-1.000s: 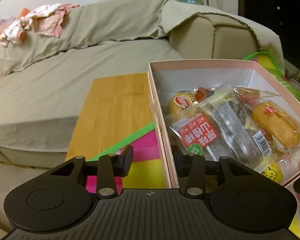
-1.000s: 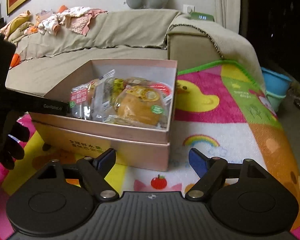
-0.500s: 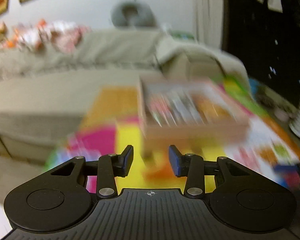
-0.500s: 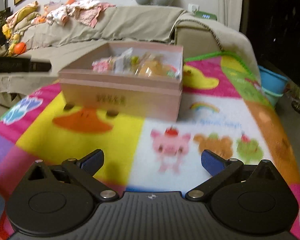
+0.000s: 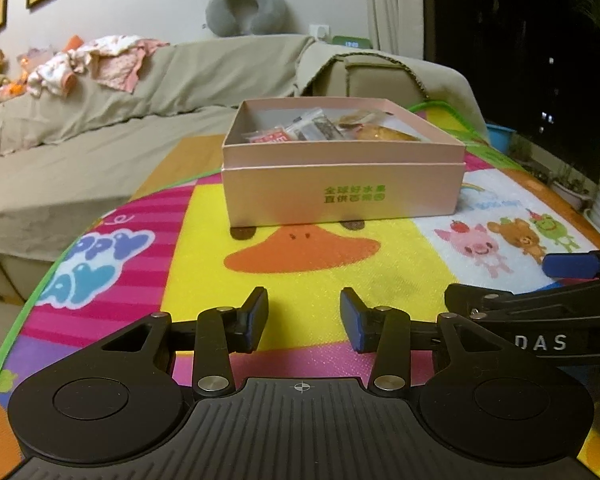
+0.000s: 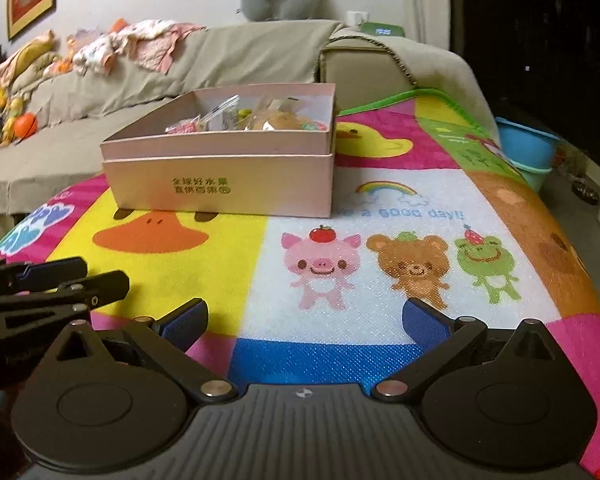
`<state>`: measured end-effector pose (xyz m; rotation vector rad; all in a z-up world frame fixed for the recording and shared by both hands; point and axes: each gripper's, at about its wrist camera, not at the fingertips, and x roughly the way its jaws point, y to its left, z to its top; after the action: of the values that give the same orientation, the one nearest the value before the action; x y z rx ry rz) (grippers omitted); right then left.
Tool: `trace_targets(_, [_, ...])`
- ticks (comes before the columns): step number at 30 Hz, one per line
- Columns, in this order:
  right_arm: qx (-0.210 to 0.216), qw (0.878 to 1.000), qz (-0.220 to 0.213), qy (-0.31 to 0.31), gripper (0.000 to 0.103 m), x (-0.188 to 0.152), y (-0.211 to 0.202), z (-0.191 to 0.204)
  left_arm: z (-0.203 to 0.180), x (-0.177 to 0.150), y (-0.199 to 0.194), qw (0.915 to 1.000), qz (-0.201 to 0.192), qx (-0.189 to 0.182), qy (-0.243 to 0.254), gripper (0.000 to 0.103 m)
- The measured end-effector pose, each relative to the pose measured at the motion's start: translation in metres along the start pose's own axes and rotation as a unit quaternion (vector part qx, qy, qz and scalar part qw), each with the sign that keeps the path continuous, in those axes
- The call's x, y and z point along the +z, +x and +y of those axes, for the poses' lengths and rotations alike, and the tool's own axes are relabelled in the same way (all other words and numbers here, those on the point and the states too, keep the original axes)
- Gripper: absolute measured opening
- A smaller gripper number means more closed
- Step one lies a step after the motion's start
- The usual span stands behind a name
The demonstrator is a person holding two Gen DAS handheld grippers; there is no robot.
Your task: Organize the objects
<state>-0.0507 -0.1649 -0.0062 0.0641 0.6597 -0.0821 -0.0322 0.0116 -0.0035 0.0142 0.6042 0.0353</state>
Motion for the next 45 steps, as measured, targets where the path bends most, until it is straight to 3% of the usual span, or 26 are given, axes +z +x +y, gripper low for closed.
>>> trace_targets(5, [-0.01,1.0,-0.001,-0.001,0.103,0.0005,0.0021,0.0007,0.0085,-0.0003,0.0004,0.9997,0.001,-0.01,-0.024,0.045])
trace_targets(11, [-0.026,1.0,-0.001,0.008,0.103,0.0027,0.0055,-0.0016,0.0066,-0.0004,0.0003,0.9998,0.001,-0.005,-0.017,0.045])
trace_targets(45, [-0.023,1.0,-0.002,0.006,0.103,0.0021,0.0048,-0.0036,0.0024,0.0002,0.0021,0.9999,0.002,-0.001,-0.011,0.045])
